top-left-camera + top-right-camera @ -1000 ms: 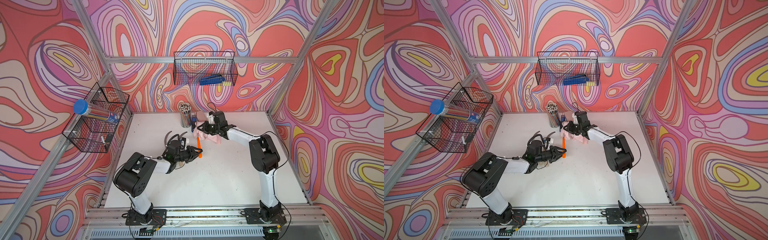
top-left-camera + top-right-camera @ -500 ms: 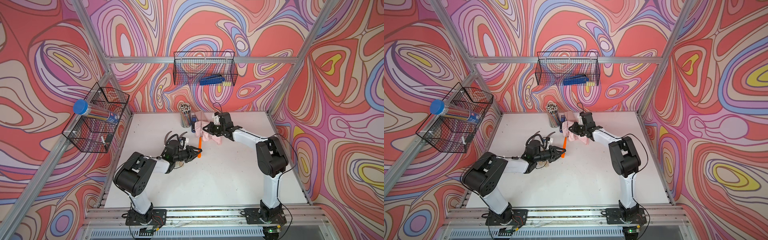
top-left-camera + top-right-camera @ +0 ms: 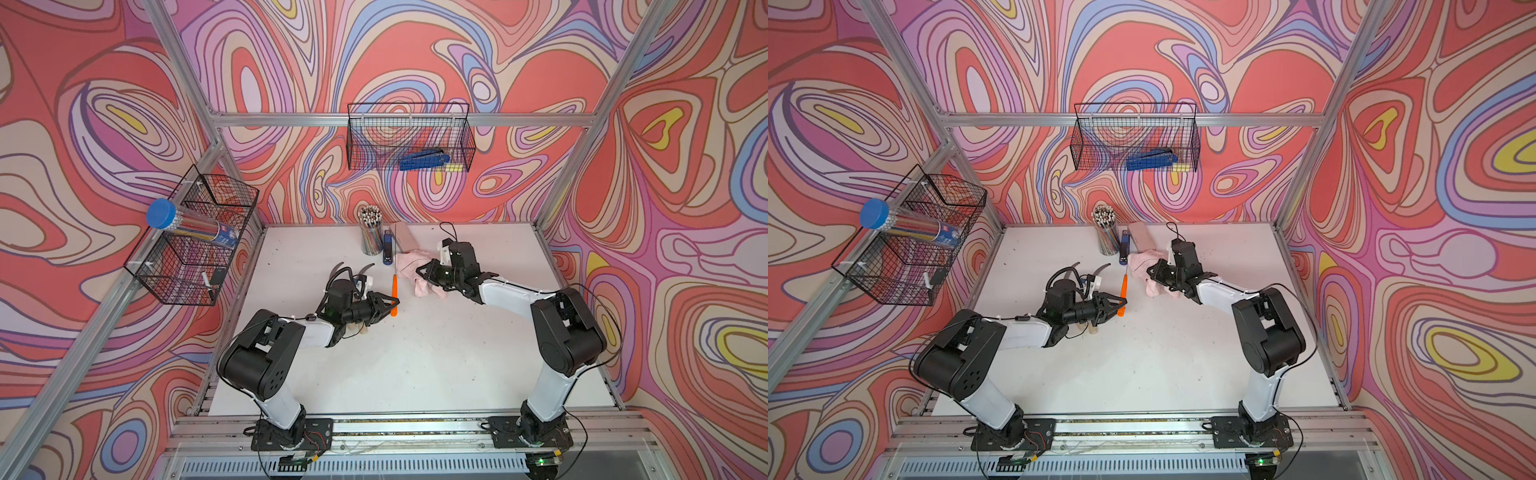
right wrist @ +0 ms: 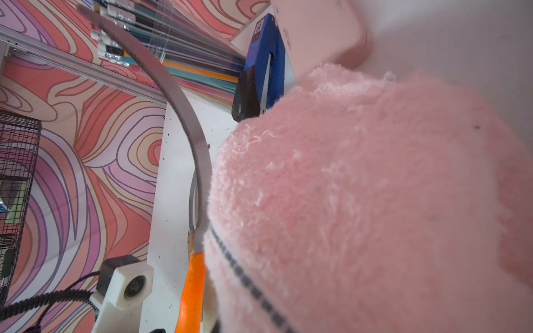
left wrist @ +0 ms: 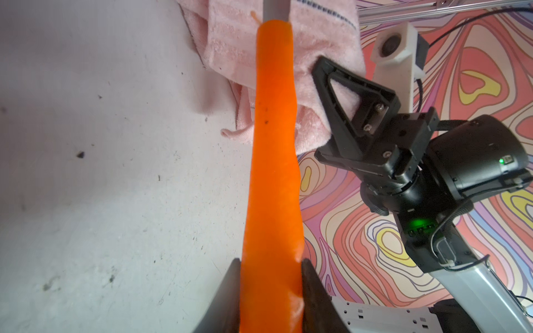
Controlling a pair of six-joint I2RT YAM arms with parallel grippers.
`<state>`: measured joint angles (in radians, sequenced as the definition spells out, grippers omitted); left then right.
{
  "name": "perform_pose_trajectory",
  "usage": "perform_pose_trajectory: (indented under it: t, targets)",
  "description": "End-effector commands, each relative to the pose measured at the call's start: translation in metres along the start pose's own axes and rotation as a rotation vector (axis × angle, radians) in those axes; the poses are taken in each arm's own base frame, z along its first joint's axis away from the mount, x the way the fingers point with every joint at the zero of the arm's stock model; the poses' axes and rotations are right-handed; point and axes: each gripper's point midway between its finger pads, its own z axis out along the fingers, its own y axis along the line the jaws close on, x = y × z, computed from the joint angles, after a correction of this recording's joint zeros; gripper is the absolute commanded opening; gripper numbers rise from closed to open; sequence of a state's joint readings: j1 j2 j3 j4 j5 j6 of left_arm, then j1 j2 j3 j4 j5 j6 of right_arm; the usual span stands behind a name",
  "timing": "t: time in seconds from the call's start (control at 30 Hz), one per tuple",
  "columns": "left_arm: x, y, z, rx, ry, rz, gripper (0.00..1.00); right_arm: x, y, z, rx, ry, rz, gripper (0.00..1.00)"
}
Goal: Wipe small sickles with rags
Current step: Wipe the small sickle.
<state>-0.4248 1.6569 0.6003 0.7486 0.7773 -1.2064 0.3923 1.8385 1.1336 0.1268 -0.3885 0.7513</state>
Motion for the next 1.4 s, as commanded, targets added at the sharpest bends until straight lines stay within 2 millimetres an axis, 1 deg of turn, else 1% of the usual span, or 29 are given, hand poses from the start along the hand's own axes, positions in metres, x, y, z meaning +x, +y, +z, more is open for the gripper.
perform_pose_trajectory:
  t: [0.0, 0.07, 0.17, 0.27, 0.4, 0.5, 0.73, 0.83, 0.93, 1.1, 1.37]
  targets:
    - [0.007, -0.024, 0.002, 0.04, 0.021, 0.078, 0.0, -0.008, 0.014, 0.015, -0.071, 0.01, -0.058, 0.0]
    - [0.008, -0.027, 0.002, 0.04, 0.026, 0.089, 0.0, -0.01, 0.017, 0.021, -0.09, 0.013, -0.071, 0.0]
    - [0.013, -0.032, 0.006, 0.059, 0.046, 0.097, 0.0, -0.014, 0.026, 0.026, -0.132, 0.019, -0.095, 0.0]
    - [0.017, -0.034, 0.011, 0.065, 0.062, 0.1, 0.0, -0.013, 0.031, 0.03, -0.177, 0.027, -0.089, 0.0]
    - [0.017, -0.03, 0.014, 0.064, 0.069, 0.088, 0.0, -0.011, 0.042, 0.026, -0.248, 0.022, -0.083, 0.0]
    - [0.016, -0.028, 0.016, 0.068, 0.073, 0.079, 0.0, -0.01, 0.047, 0.021, -0.272, 0.023, -0.076, 0.0]
    - [0.016, -0.023, 0.017, 0.051, 0.071, 0.079, 0.0, -0.002, 0.047, 0.011, -0.279, 0.022, -0.058, 0.0]
    - [0.015, -0.025, 0.017, 0.056, 0.072, 0.083, 0.0, 0.007, 0.047, 0.01, -0.284, 0.037, -0.054, 0.0]
    - [0.016, -0.026, 0.017, 0.059, 0.073, 0.084, 0.0, 0.008, 0.047, 0.01, -0.29, 0.038, -0.045, 0.0]
    - [0.016, -0.024, 0.019, 0.064, 0.077, 0.075, 0.0, -0.008, 0.055, 0.01, -0.275, 0.015, -0.073, 0.0]
    - [0.016, -0.025, 0.019, 0.073, 0.081, 0.067, 0.0, -0.044, 0.064, 0.02, -0.217, -0.033, -0.11, 0.0]
